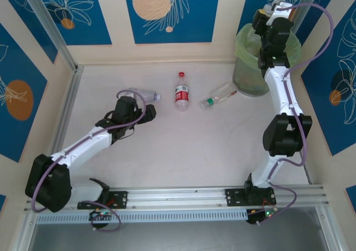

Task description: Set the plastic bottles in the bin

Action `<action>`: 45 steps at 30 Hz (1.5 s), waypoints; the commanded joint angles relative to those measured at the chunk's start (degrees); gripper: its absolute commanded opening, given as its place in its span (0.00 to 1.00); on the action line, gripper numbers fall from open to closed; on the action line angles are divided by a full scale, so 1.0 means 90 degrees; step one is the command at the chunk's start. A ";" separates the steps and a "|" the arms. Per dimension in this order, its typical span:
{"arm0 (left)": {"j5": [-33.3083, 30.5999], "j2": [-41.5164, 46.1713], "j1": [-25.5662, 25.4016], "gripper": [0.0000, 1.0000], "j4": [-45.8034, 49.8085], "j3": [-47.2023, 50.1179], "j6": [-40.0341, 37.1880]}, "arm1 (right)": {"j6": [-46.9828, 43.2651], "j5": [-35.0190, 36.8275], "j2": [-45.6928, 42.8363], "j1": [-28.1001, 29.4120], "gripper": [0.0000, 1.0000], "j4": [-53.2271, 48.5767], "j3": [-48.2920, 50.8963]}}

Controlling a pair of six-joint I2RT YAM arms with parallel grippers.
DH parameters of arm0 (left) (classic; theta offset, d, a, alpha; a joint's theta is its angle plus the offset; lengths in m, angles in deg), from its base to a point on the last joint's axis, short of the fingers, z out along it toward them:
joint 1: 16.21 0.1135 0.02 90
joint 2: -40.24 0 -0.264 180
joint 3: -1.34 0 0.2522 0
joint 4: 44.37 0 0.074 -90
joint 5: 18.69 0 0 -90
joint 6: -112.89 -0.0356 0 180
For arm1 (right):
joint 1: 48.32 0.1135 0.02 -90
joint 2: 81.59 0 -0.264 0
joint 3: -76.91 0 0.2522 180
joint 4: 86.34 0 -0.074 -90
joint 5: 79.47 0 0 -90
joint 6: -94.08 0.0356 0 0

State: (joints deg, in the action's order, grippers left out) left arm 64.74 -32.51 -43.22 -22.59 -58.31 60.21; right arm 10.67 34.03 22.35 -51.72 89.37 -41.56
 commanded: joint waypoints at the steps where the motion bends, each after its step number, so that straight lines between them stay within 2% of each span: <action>1: -0.0113 0.0155 0.0066 1.00 0.0056 0.0117 -0.0025 | -0.0605 0.0657 0.0074 -0.0005 0.49 0.0370 -0.0266; 4: -0.0110 0.0188 0.0061 1.00 0.0082 0.0133 -0.0016 | -0.1649 0.1113 0.0152 0.0172 0.49 0.0713 -0.0176; 9: -0.0149 0.0244 0.0061 1.00 0.0080 0.0177 -0.0011 | -0.2991 0.1342 0.0308 0.0383 0.50 0.0531 -0.0266; 13: -0.0150 0.0242 0.0061 1.00 0.0014 0.0234 0.0022 | -0.4119 0.1535 0.0315 0.0552 0.51 0.0818 0.0032; 18: -0.0188 0.0247 0.0061 1.00 0.0023 0.0293 0.0012 | -0.5114 0.1944 0.0419 0.0638 0.56 0.0925 0.0103; 23: -0.0256 0.0256 0.0062 1.00 0.0046 0.0304 -0.0026 | -0.5132 0.2169 0.0347 0.0699 0.63 0.0502 0.0071; 28: -0.0279 0.0260 0.0061 1.00 0.0033 0.0294 -0.0044 | -0.5315 0.2483 0.0424 0.0761 0.83 0.0293 -0.0039; 32: -0.0266 0.0251 0.0062 1.00 0.0034 0.0284 -0.0055 | -0.5410 0.2547 0.0521 0.0776 0.92 0.0188 -0.0182; 41: -0.0269 0.0252 0.0061 1.00 0.0060 0.0246 -0.0094 | -0.5066 0.2386 0.0560 0.0760 0.94 -0.0293 -0.0452; 45: -0.0247 0.0233 0.0064 1.00 0.0085 0.0214 -0.0096 | -0.4875 0.2319 0.0536 0.0777 1.00 -0.0579 -0.0591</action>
State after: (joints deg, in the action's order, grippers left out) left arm 63.27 -31.37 -43.22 -22.40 -56.04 60.19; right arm -34.99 54.69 27.43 -45.01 85.46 -44.00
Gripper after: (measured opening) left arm 0.996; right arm 0.990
